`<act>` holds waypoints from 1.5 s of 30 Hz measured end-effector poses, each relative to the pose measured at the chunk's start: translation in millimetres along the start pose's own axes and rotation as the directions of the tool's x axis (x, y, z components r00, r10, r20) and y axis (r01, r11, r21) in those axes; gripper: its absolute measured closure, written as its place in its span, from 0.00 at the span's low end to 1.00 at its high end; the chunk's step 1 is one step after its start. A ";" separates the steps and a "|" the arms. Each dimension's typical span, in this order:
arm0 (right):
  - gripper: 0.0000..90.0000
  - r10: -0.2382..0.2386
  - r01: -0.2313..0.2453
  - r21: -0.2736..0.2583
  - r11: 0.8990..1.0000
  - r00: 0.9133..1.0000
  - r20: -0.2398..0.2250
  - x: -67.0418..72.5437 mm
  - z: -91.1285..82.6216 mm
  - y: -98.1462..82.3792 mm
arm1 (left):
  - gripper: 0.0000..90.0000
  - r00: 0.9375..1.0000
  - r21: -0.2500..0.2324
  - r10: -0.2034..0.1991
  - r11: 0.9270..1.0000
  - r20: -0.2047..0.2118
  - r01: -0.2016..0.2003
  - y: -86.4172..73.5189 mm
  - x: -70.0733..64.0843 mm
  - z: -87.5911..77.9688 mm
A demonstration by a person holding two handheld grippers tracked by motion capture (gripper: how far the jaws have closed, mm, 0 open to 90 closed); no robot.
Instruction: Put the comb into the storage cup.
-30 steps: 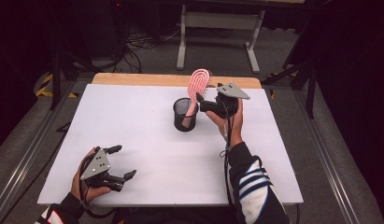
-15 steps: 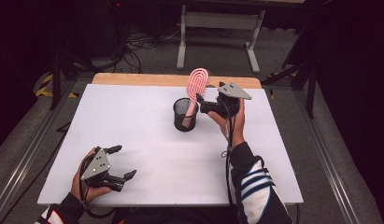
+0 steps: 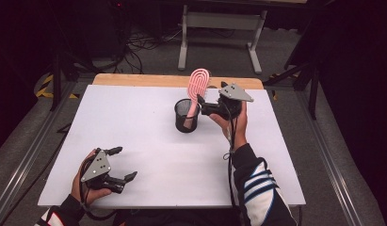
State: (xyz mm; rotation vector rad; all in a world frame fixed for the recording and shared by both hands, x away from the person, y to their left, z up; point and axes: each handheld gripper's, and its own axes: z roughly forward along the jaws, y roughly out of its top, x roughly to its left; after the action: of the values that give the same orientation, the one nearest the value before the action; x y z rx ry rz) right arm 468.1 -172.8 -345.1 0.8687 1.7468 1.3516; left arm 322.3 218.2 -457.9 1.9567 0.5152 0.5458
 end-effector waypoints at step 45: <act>0.05 -0.063 0.061 -0.028 0.998 0.997 -0.045 8.6 -35.1 2.7 | 0.05 1.000 0.006 0.005 1.000 -0.005 -0.005 0.1 -2.4 2.3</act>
State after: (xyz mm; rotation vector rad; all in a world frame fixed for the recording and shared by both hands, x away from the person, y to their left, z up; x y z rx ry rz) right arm 433.5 -181.2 -338.2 0.7680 1.7721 1.3609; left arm 321.7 215.1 -459.0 1.9636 0.5156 0.5531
